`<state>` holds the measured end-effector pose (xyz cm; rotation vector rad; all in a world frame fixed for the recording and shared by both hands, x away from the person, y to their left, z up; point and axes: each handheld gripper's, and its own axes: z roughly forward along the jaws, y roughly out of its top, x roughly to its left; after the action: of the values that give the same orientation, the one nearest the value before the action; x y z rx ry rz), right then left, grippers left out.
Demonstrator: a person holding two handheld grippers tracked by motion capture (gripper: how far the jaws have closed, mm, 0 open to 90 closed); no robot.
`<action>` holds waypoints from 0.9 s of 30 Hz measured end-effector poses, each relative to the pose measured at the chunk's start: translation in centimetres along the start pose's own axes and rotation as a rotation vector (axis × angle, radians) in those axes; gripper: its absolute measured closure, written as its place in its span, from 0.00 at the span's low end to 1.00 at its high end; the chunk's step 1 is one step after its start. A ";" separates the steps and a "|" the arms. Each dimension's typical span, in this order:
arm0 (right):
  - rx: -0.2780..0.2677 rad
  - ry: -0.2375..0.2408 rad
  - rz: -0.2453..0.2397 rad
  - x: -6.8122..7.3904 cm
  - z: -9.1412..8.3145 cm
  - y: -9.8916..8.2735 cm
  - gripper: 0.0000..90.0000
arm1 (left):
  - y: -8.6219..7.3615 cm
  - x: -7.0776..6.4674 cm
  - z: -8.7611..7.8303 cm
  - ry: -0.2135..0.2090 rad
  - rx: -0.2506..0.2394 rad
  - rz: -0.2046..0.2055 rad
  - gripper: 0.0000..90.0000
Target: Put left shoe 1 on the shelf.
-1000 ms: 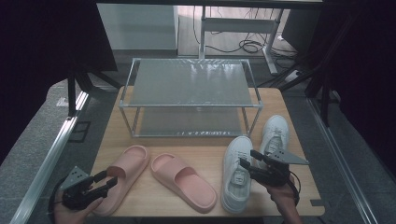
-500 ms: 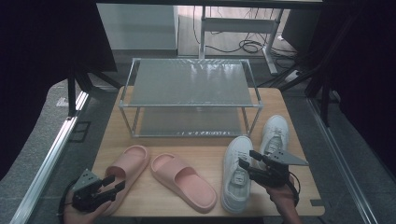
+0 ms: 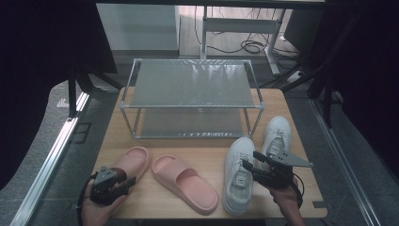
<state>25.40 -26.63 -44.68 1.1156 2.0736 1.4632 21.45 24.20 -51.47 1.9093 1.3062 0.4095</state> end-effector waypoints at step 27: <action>-0.004 -0.005 0.000 0.1 0.0 -0.1 0.47 | 1.5 -0.2 -1.2 0.074 -0.046 0.029 0.94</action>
<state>25.30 -26.62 -44.72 1.1170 2.0670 1.4627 21.58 24.25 -49.50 1.8925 1.3065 0.5254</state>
